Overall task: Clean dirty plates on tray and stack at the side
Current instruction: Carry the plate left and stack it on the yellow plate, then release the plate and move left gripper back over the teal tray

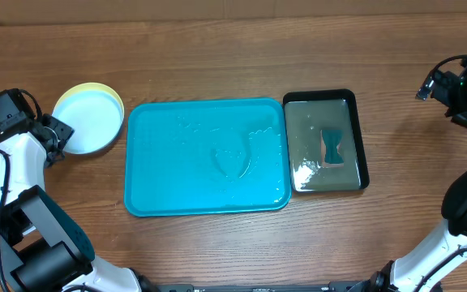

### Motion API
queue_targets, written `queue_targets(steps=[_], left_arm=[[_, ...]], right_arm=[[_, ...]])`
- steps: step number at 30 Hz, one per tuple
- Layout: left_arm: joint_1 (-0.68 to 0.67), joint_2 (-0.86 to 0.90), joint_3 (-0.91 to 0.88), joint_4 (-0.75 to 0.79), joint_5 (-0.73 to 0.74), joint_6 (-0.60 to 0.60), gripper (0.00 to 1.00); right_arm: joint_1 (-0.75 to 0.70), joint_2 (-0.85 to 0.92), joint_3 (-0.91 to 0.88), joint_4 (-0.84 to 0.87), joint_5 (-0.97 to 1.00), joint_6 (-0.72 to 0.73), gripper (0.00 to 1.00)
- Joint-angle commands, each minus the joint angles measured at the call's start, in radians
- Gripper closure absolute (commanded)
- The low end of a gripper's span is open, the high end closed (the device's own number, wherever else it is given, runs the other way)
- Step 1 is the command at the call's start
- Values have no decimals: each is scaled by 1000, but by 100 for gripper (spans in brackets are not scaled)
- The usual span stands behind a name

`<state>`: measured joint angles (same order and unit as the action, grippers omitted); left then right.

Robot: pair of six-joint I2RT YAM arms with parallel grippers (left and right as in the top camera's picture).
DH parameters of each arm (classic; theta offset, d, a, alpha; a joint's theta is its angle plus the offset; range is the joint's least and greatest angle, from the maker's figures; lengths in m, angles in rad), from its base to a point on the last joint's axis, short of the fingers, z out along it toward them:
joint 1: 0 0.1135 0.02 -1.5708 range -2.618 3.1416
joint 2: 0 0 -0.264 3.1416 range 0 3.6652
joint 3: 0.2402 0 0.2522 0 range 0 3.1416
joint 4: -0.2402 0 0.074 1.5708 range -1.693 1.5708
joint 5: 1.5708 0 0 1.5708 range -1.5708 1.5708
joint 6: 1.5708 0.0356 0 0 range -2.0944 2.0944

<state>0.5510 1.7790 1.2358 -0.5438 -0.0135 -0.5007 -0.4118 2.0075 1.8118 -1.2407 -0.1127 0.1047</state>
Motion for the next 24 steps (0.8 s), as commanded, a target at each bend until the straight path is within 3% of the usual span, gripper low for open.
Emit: queue_targets(steps=[1, 3, 6, 13, 19, 24], left_arm=[[-6, 0, -10, 14, 129, 137, 9], [-10, 0, -10, 13, 234, 206, 0], [-23, -1, -9, -2, 407, 288, 1], [-93, -2, -8, -153, 496, 251, 40], [-193, -3, -8, -339, 501, 279, 38], [-332, -3, -8, -384, 436, 280, 35]], right_arm=[[-3, -3, 7, 6, 4, 3, 0], [-3, -3, 7, 6, 4, 3, 0], [-3, -3, 7, 6, 4, 3, 0], [-3, -3, 7, 6, 4, 3, 0], [-3, -3, 7, 6, 4, 3, 0], [-3, -3, 7, 6, 4, 3, 0]])
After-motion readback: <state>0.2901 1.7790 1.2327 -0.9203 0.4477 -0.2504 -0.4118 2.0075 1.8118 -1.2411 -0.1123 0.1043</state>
